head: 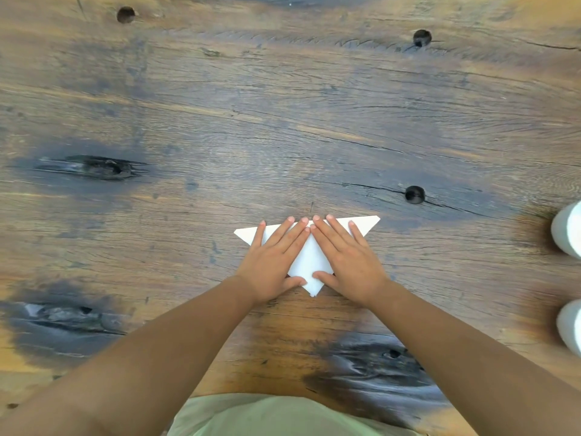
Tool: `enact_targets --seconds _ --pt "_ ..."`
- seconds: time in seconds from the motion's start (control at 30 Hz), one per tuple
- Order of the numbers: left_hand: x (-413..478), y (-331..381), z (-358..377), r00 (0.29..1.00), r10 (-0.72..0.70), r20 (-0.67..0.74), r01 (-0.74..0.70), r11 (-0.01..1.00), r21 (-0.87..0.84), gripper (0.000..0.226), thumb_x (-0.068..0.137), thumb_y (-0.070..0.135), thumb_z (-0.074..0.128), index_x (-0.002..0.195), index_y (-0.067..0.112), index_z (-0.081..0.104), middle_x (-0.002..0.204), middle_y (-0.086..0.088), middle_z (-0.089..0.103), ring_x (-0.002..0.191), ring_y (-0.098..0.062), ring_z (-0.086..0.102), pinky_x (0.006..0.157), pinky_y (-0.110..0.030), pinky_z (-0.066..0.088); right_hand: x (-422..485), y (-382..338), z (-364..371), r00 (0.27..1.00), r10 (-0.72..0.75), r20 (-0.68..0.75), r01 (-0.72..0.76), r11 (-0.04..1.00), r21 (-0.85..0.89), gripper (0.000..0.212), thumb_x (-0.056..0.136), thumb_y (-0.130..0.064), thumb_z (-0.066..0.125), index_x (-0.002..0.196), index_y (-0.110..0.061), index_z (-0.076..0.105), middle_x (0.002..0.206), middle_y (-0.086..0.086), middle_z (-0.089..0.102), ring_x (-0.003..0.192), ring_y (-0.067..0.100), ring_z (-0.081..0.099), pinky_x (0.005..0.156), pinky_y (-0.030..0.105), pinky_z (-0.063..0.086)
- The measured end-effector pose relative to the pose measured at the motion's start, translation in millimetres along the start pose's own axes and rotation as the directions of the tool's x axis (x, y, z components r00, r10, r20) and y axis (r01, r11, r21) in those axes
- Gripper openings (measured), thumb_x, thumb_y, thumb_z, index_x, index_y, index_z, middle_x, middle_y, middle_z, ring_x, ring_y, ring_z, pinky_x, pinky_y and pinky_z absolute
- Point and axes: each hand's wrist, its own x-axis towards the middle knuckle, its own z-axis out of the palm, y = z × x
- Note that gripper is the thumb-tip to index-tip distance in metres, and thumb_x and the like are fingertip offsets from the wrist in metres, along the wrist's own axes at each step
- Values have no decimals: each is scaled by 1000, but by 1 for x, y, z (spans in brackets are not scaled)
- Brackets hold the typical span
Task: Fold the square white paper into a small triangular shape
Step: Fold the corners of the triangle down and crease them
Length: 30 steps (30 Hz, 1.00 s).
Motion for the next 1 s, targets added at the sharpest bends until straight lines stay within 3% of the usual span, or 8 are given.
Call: enact_targets --seconds 0.2,0.43,0.67,0.9,1.0 --pt "0 1 -2 1000 -6 28 6 1000 22 102 87 68 48 157 22 -10 164 7 -20 152 -17 -16 120 -62 2 -18 22 1 995 85 -50 -84 996 18 88 89 -58 53 157 -17 14 165 -2 10 153 19 5 122 53 7" --pt "0 1 -3 999 -14 39 12 999 39 101 88 70 46 157 21 -9 163 8 -21 151 -17 -17 120 -62 3 -52 64 5 970 239 -46 -238 971 23 89 89 -64 44 157 -22 5 166 -7 2 153 14 -2 122 52 7" --pt "1 2 -5 999 -12 47 9 998 57 101 87 70 45 157 21 -10 160 8 -25 152 -17 -16 119 -62 6 -55 65 3 967 252 -38 -250 967 47 89 90 -60 47 157 -24 1 166 -8 -1 152 13 -5 122 53 8" --pt "-1 2 -8 999 22 42 -23 999 28 103 86 71 48 156 23 -11 165 6 -19 152 -19 -16 119 -65 3 -41 47 -12 929 340 -147 -320 936 143 70 90 -49 53 149 -18 32 158 2 31 148 24 22 121 54 14" --pt "-7 0 -9 1000 -1 4 1 1000 -5 102 87 67 50 157 21 -7 164 6 -20 152 -18 -15 118 -65 4 -27 23 -13 966 210 -151 -203 977 62 72 89 -49 56 148 -13 35 159 7 29 150 27 19 120 56 13"
